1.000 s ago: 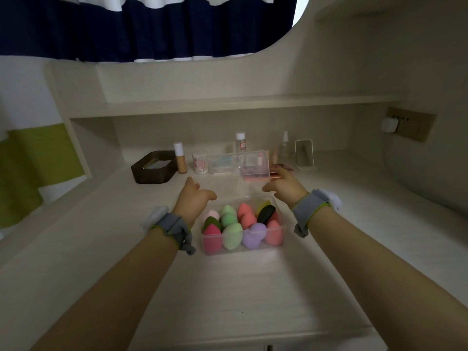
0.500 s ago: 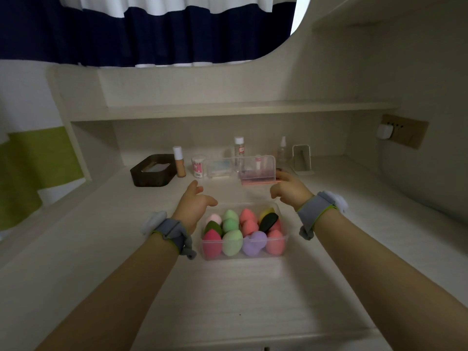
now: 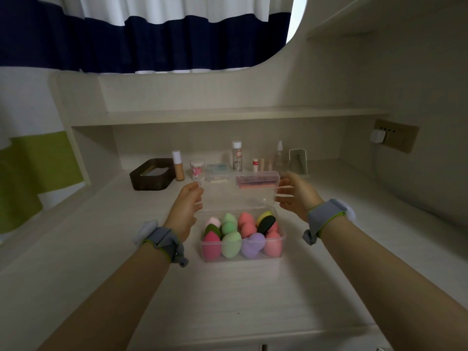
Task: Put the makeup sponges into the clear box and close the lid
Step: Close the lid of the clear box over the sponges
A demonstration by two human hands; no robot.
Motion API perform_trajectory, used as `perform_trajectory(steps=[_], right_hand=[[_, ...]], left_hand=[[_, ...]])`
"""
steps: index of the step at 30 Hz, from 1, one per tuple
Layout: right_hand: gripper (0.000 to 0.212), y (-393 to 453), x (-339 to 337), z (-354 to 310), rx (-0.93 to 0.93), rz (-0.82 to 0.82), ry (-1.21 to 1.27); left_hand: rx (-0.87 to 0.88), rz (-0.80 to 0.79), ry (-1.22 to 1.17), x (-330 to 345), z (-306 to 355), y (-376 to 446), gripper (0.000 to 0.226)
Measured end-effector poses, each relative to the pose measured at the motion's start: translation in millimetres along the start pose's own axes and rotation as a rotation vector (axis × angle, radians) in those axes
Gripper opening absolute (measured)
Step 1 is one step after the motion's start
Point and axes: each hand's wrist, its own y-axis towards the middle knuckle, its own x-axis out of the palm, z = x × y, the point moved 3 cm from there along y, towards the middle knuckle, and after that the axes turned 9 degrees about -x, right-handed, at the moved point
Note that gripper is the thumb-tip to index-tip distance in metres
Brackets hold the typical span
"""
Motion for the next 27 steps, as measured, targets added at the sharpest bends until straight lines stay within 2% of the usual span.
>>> perform_trajectory(steps=[2, 4, 6, 11, 13, 15, 18, 21, 22, 25, 27], right_hand=[[0.028, -1, -1, 0, -0.001, -0.018, -0.017], [0.017, -6, -2, 1, -0.004, -0.039, -0.088], [0.003, -11, -2, 1, -0.031, -0.073, -0.248], [0.036, -16, 12, -4, -0.222, -0.196, -0.745], [0.045, -19, 23, -1, -0.261, -0.271, -0.931], [0.045, -26, 37, 3, -0.295, -0.354, -1.026], [0.044, -39, 52, 9, -0.318, -0.519, -1.096], [0.067, -44, 51, 15, -0.316, -0.606, -1.236], [0.077, -45, 50, 17, -0.334, -0.617, -1.306], [0.094, -47, 51, 22, -0.400, -0.643, -1.466], [0.092, -48, 52, 22, -0.434, -0.641, -1.506]], left_hand=[[-0.023, -0.006, -0.039, -2, -1, 0, 0.028], [-0.042, -0.024, -0.050, -3, -3, -2, 0.031], [-0.043, -0.031, 0.040, -3, -4, -5, 0.031], [0.079, -0.064, 0.388, 0, -8, -12, 0.017], [0.130, -0.113, 0.500, 5, -9, -16, 0.031], [0.240, -0.162, 0.640, 12, -11, -20, 0.044], [0.341, -0.203, 0.766, 21, -15, -25, 0.049], [0.291, -0.228, 0.930, 25, -19, -21, 0.045], [0.273, -0.245, 1.011, 25, -21, -22, 0.050], [0.289, -0.300, 1.224, 24, -24, -25, 0.092], [0.335, -0.302, 1.271, 24, -24, -26, 0.096]])
